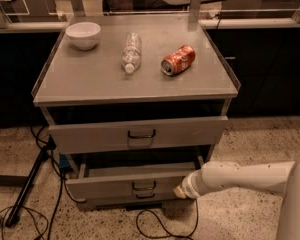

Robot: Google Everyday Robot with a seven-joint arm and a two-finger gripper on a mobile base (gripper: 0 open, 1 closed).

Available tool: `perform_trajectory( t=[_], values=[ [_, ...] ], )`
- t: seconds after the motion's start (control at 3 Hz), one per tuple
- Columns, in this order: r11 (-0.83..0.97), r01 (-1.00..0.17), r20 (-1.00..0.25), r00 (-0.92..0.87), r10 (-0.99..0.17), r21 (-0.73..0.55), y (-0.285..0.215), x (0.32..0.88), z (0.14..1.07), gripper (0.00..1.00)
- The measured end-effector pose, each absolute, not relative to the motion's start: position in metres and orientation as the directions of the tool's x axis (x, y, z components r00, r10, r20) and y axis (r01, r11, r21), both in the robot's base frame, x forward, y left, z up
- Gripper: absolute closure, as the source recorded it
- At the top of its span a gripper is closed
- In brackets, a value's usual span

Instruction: Close middle drawer

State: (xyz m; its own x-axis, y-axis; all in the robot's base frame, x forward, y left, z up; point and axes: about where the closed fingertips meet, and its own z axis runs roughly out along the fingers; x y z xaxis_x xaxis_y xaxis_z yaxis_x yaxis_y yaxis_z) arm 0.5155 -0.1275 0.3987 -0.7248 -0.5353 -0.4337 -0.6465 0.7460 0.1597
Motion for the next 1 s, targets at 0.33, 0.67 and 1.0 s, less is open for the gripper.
perform_trajectory(
  t=[0.33, 0.67, 1.0],
  values=[
    [0.737, -0.664, -0.482, -0.69, -0.54, 0.125, -0.104, 0.54, 0.406, 1.0],
    [0.714, -0.695, -0.519, -0.644, -0.562, 0.089, -0.089, 0.554, 0.415, 1.0],
    [0.688, -0.724, -0.556, -0.595, -0.58, 0.056, -0.072, 0.561, 0.425, 1.0]
  ],
)
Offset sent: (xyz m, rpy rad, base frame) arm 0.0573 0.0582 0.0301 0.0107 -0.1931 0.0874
